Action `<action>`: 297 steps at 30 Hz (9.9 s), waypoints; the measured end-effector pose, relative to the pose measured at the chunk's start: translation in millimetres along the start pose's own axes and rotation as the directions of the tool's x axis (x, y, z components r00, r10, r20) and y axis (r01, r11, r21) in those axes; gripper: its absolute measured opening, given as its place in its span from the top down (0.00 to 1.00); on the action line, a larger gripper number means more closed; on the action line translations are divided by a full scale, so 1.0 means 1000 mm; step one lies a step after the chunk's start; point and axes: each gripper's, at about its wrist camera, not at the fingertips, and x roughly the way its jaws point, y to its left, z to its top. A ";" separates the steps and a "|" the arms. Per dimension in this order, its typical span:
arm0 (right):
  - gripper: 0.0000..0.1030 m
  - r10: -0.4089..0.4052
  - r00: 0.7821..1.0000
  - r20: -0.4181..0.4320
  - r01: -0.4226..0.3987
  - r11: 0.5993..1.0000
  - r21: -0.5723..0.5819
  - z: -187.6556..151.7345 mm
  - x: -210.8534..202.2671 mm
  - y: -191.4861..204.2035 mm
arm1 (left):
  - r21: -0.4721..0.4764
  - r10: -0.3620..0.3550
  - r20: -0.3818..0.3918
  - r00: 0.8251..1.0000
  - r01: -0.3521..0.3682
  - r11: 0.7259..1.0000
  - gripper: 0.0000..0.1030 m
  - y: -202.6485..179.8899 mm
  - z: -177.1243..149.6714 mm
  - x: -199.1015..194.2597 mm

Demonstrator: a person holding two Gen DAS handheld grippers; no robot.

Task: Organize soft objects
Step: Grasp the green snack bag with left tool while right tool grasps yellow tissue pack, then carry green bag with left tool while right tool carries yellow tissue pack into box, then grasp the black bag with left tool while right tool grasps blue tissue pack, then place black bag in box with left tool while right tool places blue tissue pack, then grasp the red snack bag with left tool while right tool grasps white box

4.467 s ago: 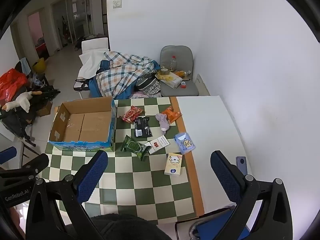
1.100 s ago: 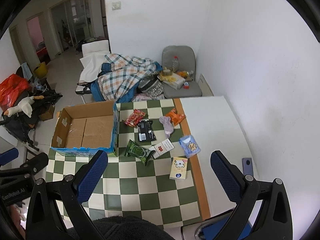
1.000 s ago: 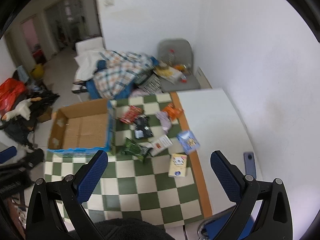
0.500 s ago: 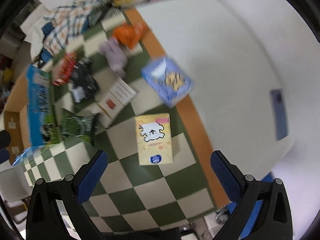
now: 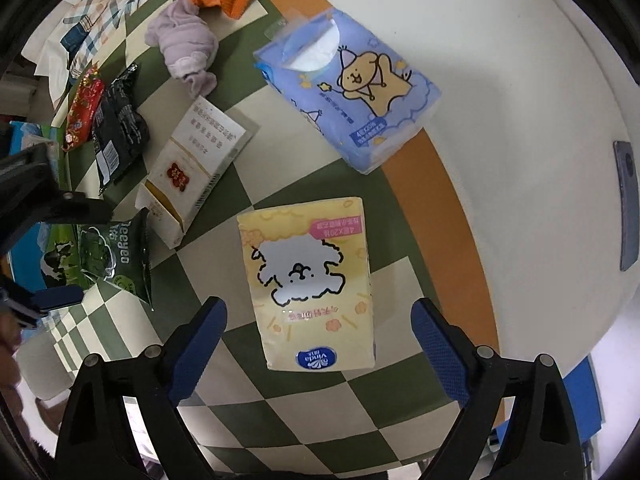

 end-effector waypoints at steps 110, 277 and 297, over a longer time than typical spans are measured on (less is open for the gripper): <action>0.00 0.032 0.985 0.172 0.058 0.869 -0.492 -0.013 -0.040 0.444 | 0.284 -0.092 0.616 0.782 -0.111 0.953 0.02 0.320 -0.049 -0.187; 0.00 0.009 0.995 0.101 0.031 0.921 -0.388 0.034 -0.029 0.440 | 0.241 -0.069 0.503 0.862 -0.063 0.968 0.01 0.339 0.007 -0.184; 0.00 0.092 0.972 0.217 0.021 0.884 -0.466 -0.068 -0.106 0.405 | 0.235 -0.099 0.664 0.741 -0.080 0.969 0.01 0.344 -0.129 -0.208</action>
